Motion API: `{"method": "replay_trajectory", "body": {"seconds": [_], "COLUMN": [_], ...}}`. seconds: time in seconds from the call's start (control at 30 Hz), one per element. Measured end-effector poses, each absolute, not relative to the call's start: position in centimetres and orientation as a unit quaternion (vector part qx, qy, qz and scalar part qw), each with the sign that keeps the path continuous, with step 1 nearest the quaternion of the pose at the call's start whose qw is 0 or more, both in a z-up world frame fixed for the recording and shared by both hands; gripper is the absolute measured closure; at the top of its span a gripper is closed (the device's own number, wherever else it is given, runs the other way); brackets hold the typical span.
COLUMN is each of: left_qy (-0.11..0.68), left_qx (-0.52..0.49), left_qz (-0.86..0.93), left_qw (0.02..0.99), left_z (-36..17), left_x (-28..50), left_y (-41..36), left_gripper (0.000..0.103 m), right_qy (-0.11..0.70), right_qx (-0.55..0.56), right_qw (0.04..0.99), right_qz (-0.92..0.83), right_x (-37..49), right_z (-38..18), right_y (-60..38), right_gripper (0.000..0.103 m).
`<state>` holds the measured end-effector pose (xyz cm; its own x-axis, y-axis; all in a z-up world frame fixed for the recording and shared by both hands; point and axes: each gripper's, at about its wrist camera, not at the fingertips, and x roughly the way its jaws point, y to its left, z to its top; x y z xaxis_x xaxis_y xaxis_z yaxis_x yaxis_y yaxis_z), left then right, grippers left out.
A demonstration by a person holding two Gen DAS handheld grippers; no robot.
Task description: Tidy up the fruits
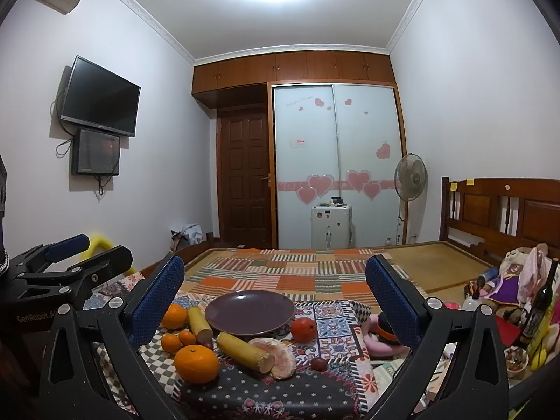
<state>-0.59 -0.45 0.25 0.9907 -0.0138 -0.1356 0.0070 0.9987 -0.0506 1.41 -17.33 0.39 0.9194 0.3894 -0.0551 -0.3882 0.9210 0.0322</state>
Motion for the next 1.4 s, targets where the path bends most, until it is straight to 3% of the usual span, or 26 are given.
{"method": "replay_trajectory", "body": {"seconds": [1.4], "left_qy": [0.072], "left_qx": [-0.024], "left_qz": [-0.008], "left_qw": [0.997], "left_z": [0.33], "left_x": [-0.55], "left_y": [-0.59], "left_gripper": [0.000], "right_qy": [0.032], "right_qx": [0.008], "right_qw": [0.978], "right_qz": [0.204], "right_x": [1.18], "right_z": [0.37], "right_y": [-16.57], "right_gripper": [0.000]}}
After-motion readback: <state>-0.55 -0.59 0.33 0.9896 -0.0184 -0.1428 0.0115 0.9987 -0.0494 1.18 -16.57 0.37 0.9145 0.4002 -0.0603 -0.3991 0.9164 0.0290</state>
